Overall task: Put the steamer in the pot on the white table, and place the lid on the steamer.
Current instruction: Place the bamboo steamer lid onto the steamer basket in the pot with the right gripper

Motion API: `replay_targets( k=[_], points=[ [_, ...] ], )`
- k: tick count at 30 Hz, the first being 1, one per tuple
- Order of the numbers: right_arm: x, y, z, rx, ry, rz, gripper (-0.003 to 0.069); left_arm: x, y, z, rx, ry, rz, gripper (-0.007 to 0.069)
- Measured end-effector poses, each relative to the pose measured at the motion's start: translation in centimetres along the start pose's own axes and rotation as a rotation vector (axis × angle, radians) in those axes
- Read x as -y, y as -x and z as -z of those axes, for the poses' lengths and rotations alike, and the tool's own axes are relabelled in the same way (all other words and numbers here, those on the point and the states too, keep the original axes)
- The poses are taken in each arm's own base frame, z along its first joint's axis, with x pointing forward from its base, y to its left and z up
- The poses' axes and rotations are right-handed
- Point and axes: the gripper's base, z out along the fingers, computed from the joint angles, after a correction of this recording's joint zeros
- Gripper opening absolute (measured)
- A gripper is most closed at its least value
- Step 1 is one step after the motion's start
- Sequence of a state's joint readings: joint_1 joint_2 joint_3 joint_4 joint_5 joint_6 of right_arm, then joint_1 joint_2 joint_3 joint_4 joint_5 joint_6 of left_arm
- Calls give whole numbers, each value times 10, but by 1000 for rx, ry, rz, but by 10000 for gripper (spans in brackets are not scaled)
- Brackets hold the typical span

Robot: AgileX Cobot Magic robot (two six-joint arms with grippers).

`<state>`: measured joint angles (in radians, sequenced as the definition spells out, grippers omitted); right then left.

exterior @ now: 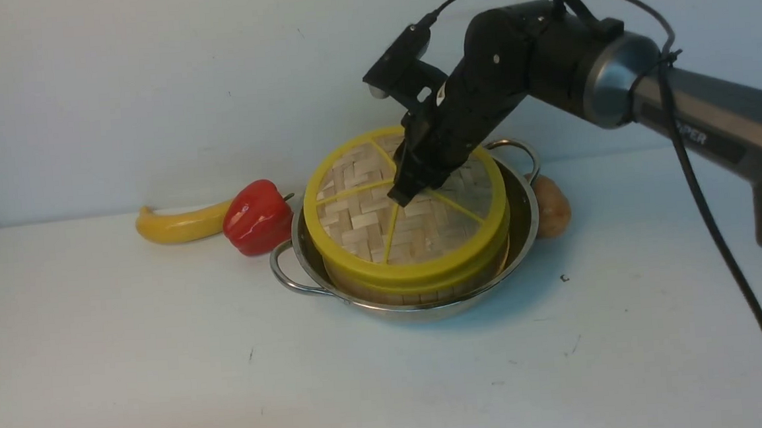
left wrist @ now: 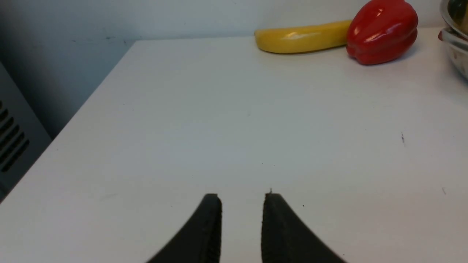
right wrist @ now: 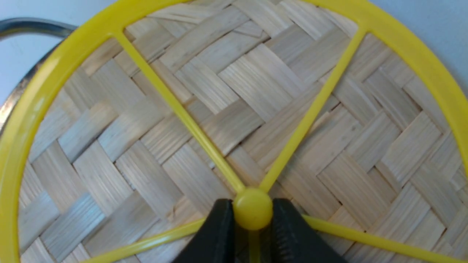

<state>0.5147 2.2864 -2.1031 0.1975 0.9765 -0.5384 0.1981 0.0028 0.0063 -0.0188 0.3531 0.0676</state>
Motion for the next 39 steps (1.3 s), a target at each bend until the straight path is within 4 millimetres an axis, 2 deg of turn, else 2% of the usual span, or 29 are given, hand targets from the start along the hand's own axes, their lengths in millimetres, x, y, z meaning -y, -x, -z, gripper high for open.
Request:
replay_targets(
  k=[10,18,28,39],
  points=[
    [25,-13,3,-8,-7,-47,138,0,0,0,0,0,0,157],
    [15,-13,-2,-2,97,-58,138,0,0,0,0,0,0,169],
    [16,-11,-2,24,87,-33,138,0,0,0,0,0,0,184],
    [16,-13,-13,26,94,-41,138,0,0,0,0,0,0,221]
  ],
)
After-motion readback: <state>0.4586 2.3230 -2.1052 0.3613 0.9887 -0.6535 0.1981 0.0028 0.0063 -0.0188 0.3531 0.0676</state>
